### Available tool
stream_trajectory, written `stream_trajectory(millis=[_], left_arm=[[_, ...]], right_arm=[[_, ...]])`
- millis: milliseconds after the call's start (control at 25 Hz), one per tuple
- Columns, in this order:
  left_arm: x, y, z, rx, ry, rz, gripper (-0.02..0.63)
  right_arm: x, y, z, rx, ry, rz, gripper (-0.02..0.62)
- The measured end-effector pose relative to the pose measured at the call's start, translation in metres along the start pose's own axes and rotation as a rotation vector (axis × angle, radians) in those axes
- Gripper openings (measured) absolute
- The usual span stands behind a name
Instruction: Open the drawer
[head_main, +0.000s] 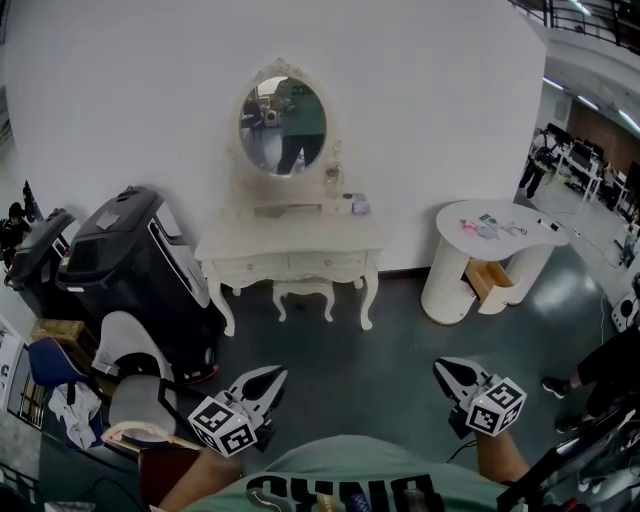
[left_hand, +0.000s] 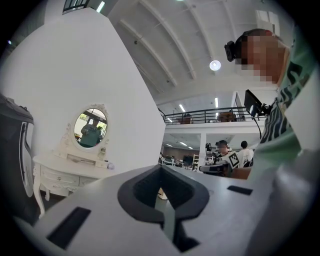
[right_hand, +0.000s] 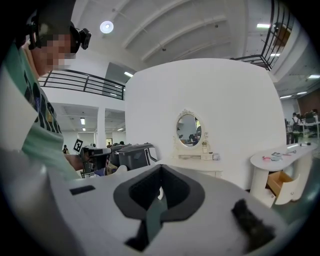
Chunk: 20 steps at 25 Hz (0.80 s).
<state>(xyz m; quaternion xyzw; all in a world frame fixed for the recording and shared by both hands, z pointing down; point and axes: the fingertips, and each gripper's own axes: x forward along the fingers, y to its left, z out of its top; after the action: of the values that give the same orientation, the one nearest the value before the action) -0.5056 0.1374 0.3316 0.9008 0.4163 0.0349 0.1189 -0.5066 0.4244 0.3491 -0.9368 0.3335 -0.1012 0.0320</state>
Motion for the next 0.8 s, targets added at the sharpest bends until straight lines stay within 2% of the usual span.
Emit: stream_trajectory(millis=[200, 400, 560, 800], left_arm=[[0.017, -0.016, -0.011, -0.004, 0.018, 0.003, 0.008], [0.026, -0.007, -0.015, -0.016, 0.036, 0.008, 0.008], [0.036, 0.02, -0.013, -0.025, 0.027, -0.011, 0.008], [0.064, 0.089, -0.002, -0.045, 0.017, -0.098, 0.008]], right_arm=[[-0.01, -0.018, -0.008, 0.012, 0.002, 0.013, 0.009], [-0.001, -0.028, -0.013, 0.033, 0.012, 0.02, 0.009], [0.022, -0.032, -0.013, 0.025, 0.031, 0.007, 0.009], [0.077, -0.039, 0.008, 0.001, 0.025, -0.069, 0.009]])
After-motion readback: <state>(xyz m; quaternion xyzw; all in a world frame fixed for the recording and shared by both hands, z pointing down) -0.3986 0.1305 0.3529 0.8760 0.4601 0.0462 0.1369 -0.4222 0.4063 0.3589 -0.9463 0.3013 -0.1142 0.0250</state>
